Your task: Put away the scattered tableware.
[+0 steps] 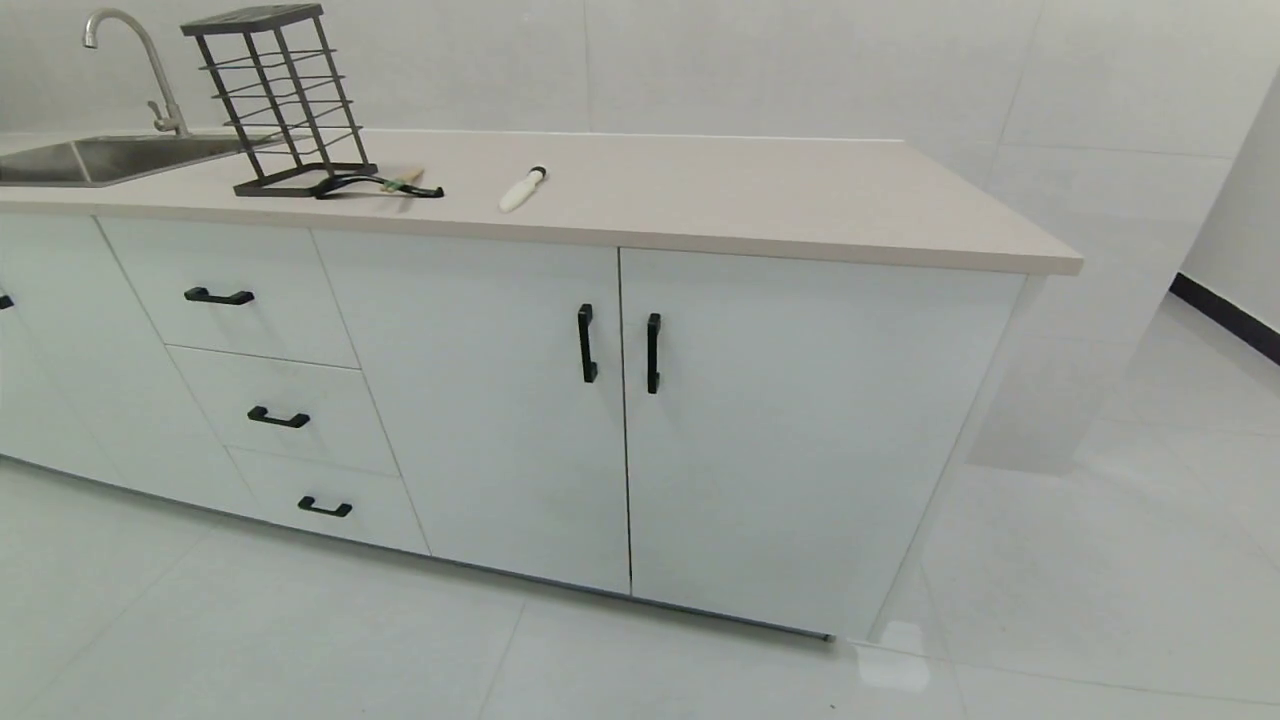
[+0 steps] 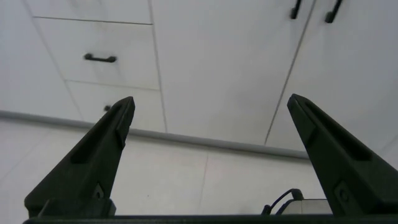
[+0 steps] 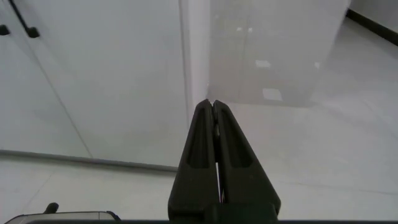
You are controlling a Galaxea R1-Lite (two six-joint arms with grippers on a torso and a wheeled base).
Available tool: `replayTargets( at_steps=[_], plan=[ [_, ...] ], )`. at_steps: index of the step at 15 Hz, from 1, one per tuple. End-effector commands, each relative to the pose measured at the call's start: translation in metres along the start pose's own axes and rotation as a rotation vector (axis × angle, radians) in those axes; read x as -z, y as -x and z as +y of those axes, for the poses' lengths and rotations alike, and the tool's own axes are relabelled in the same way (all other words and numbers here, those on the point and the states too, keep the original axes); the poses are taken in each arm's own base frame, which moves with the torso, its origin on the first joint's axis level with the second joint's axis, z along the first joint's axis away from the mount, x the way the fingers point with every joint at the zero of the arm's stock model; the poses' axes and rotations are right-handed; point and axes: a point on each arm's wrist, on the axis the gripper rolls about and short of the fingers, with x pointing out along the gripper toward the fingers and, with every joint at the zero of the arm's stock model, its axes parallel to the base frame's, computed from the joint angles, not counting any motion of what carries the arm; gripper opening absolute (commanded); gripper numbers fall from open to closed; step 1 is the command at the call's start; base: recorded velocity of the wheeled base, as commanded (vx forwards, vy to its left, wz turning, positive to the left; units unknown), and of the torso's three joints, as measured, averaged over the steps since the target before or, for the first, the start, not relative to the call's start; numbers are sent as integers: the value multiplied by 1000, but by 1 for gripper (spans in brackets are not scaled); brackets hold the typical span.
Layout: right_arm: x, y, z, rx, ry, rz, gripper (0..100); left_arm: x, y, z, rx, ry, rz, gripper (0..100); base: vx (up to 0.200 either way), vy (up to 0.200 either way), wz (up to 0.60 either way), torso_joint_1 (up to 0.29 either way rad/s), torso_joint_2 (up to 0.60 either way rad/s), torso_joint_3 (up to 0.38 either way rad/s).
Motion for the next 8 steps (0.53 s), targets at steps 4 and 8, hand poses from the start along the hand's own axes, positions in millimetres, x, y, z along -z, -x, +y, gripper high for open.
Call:
replayTargets(
  at_steps=[4,8],
  plan=[
    [0,0,0,1,-1,1,0,0,0,0,0,1,0,100,200,200,0,4,0,6],
    [0,0,0,1,-1,1,0,0,0,0,0,1,0,100,200,200,0,4,1,2]
  ],
)
